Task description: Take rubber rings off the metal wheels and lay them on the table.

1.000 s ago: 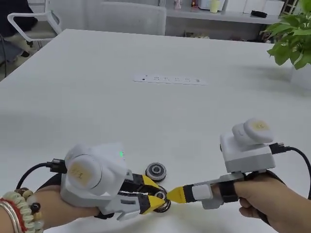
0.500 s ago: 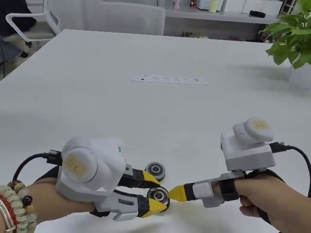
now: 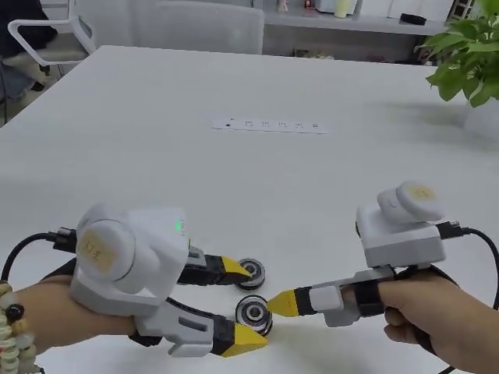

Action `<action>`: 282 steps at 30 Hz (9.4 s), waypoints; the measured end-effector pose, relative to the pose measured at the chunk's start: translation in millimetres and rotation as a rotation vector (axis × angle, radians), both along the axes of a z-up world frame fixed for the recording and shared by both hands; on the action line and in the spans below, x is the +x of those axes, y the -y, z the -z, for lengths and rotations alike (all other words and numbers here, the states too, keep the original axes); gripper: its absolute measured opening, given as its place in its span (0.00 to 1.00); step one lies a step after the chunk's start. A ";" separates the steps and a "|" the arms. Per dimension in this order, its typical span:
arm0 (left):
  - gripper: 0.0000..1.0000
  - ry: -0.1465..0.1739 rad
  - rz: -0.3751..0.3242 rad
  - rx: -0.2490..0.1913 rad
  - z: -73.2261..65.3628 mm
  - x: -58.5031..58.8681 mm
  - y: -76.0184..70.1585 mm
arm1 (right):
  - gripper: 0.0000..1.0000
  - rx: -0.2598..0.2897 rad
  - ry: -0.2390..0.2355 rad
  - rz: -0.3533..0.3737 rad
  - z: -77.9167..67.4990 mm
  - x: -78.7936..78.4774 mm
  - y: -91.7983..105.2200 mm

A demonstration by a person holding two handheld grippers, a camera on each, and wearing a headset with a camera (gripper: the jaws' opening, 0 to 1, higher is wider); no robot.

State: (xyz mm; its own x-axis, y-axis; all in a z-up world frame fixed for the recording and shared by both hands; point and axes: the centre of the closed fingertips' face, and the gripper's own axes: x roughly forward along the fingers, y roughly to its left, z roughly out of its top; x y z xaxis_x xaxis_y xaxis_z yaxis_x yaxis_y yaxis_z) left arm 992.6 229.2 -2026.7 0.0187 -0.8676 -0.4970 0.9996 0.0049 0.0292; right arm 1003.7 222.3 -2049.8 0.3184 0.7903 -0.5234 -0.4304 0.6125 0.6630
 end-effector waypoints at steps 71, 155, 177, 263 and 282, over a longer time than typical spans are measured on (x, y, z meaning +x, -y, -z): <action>0.72 0.055 -0.291 -0.037 -68.6 -8.0 -115.1 | 0.00 0.074 0.111 0.108 -39.3 18.0 19.9; 0.75 -0.034 -0.412 -0.001 -35.2 -15.1 -125.6 | 0.00 0.137 0.226 0.062 -83.6 14.7 -9.1; 0.74 -0.039 -0.415 0.001 -33.9 -15.1 -125.8 | 0.00 0.117 0.230 0.004 -79.3 7.0 -21.6; 0.72 -0.055 -0.429 -0.027 -36.6 -13.6 -125.7 | 0.01 -0.231 0.396 -0.253 10.5 -8.4 -64.2; 0.72 -0.055 -0.434 -0.026 -36.1 -13.0 -126.6 | 0.10 -0.212 0.450 -0.232 -4.9 1.2 -63.4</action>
State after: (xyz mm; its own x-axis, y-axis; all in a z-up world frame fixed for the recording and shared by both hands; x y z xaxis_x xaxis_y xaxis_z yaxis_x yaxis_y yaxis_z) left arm 979.6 355.9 -1990.6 0.3587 -0.7974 -0.4852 0.9047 0.4249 -0.0296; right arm 1004.9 285.7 -2044.9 0.3777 0.7585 -0.5310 -0.7828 0.5679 0.2544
